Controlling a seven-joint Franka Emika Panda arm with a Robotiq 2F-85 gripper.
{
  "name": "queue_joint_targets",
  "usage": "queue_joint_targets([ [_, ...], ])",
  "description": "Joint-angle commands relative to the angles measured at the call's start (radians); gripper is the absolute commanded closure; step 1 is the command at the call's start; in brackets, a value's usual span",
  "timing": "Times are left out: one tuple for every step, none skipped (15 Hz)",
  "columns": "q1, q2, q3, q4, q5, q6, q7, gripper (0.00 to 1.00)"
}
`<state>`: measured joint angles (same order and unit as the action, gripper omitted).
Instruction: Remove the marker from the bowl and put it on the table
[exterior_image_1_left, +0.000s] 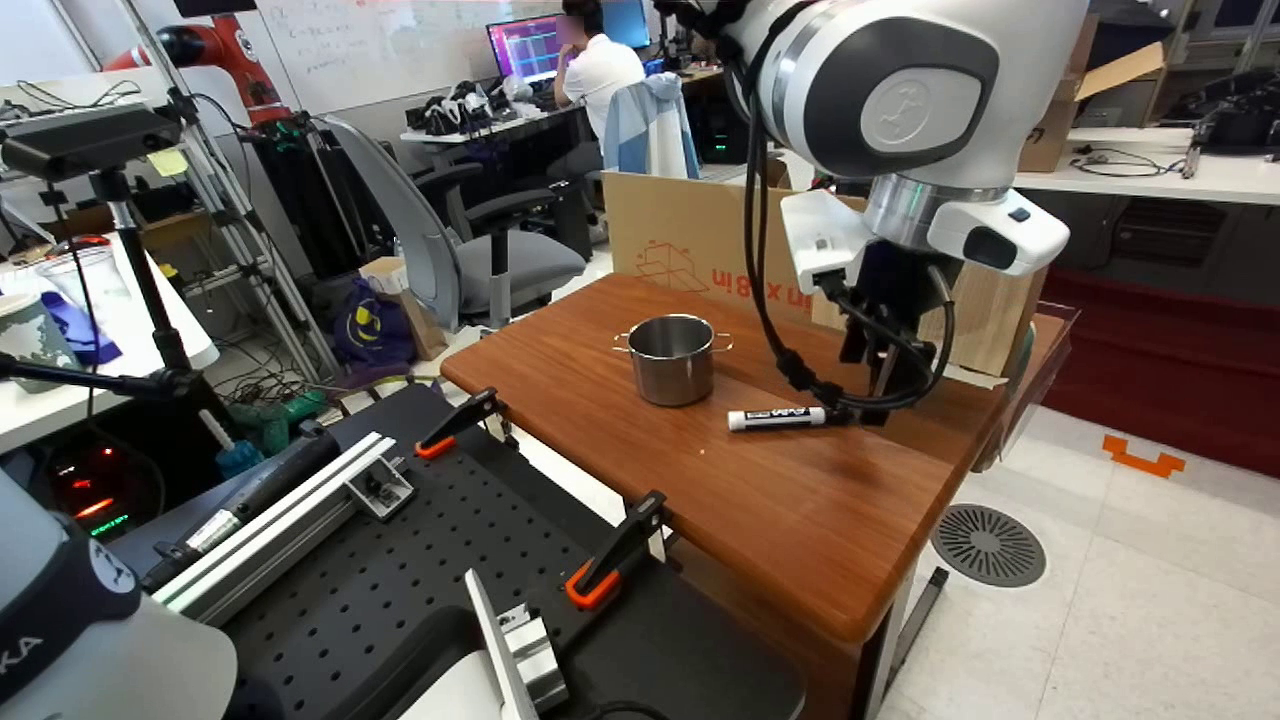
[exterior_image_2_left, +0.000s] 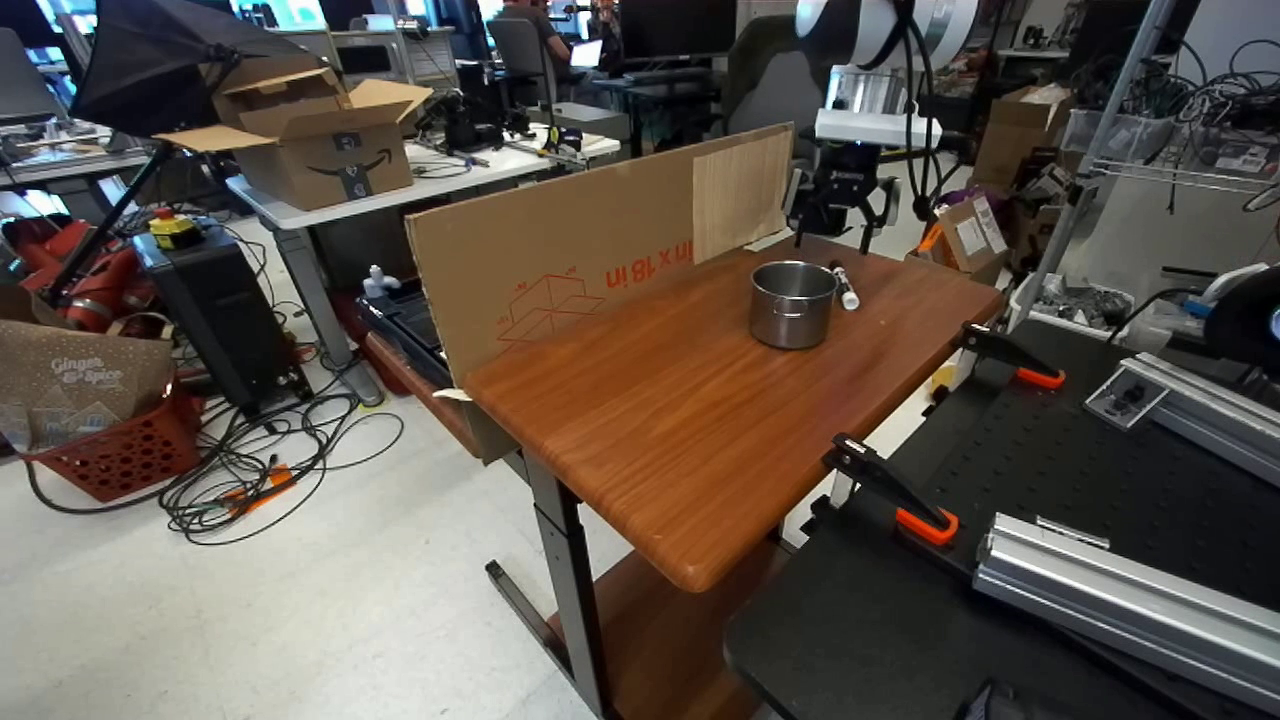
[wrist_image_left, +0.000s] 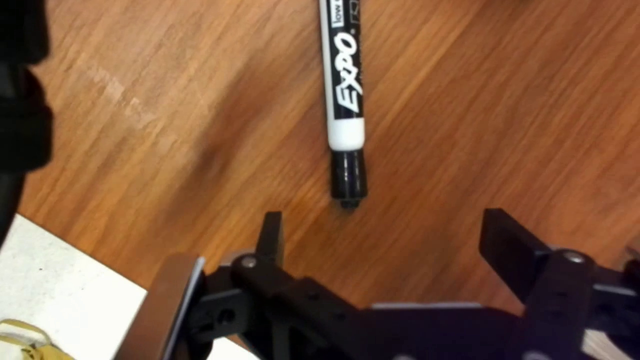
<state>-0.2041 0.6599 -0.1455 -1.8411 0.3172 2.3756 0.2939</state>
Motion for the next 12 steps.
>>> queue_joint_targets([
  [0.015, -0.095, 0.0, -0.054, -0.007, -0.015, 0.006, 0.0],
  [0.017, -0.123, 0.004, -0.065, -0.004, -0.015, 0.001, 0.0],
  [0.025, -0.164, 0.003, -0.089, -0.007, -0.014, 0.001, 0.0],
  [0.028, -0.197, 0.006, -0.107, -0.005, -0.014, -0.004, 0.0],
  [0.021, -0.128, 0.005, -0.043, -0.002, -0.007, 0.001, 0.0],
  [0.026, -0.16, 0.005, -0.062, -0.002, -0.01, 0.001, 0.0],
  [0.028, -0.182, 0.005, -0.081, -0.002, -0.012, 0.001, 0.0],
  [0.029, -0.19, 0.004, -0.093, -0.002, -0.012, 0.001, 0.0],
  [0.028, -0.19, 0.004, -0.099, -0.002, -0.012, 0.001, 0.0],
  [0.028, -0.189, 0.004, -0.103, -0.002, -0.012, 0.001, 0.0],
  [0.028, -0.189, 0.004, -0.103, -0.002, -0.011, 0.001, 0.0],
  [0.028, -0.189, 0.004, -0.103, -0.002, -0.011, 0.001, 0.0],
])
